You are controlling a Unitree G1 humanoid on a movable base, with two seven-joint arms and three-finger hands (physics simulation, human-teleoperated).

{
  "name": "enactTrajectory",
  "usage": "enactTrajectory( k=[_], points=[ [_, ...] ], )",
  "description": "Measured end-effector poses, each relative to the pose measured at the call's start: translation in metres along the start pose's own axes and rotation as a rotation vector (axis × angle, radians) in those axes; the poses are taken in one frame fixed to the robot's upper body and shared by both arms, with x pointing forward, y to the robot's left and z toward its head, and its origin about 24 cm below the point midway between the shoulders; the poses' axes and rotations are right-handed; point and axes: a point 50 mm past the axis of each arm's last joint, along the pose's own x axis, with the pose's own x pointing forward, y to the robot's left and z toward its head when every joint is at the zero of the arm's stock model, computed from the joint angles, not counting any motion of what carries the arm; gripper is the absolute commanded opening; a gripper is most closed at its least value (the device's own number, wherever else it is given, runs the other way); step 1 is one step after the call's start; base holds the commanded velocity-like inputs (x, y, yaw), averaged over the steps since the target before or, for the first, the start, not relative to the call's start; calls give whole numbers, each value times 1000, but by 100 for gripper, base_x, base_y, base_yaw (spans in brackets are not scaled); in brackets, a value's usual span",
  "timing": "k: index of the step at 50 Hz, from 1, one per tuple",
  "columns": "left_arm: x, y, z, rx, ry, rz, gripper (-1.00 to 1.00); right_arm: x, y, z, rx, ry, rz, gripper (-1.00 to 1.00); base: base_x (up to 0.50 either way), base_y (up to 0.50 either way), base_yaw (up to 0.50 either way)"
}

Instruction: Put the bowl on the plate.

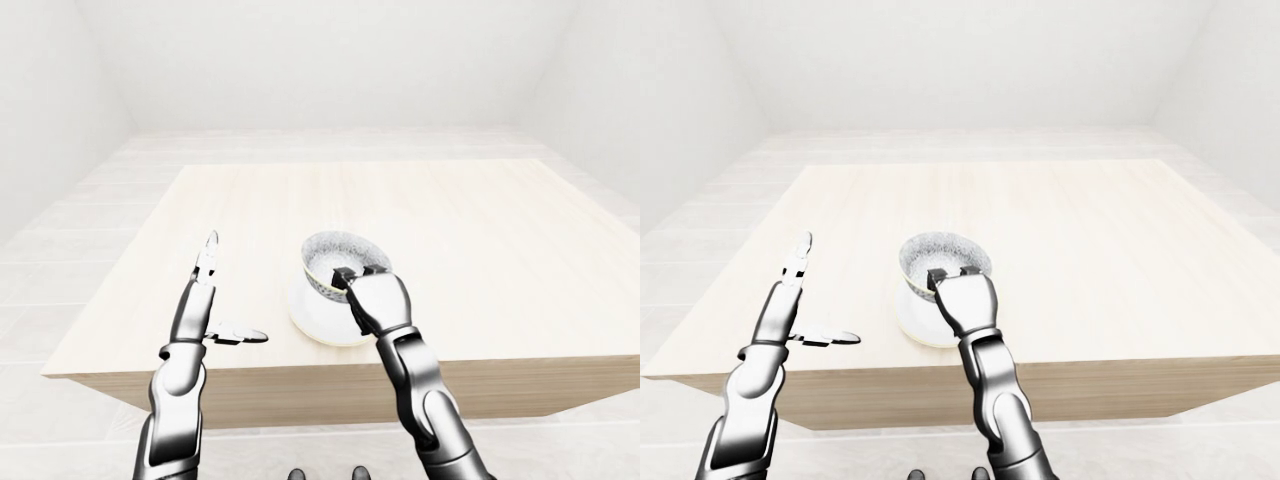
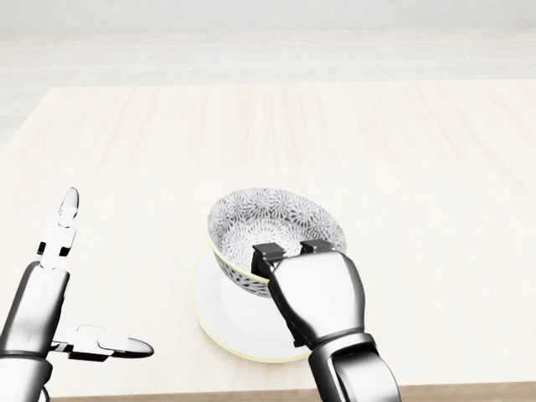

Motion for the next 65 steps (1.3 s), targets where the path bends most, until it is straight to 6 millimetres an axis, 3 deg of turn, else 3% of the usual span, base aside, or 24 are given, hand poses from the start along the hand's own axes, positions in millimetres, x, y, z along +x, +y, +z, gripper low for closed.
enactTrajectory(
  k=[65],
  points=[
    [3,0,-2,-3,3,3,100,3,38,-8,-4,14,66,-54,0,0,0]
  ],
)
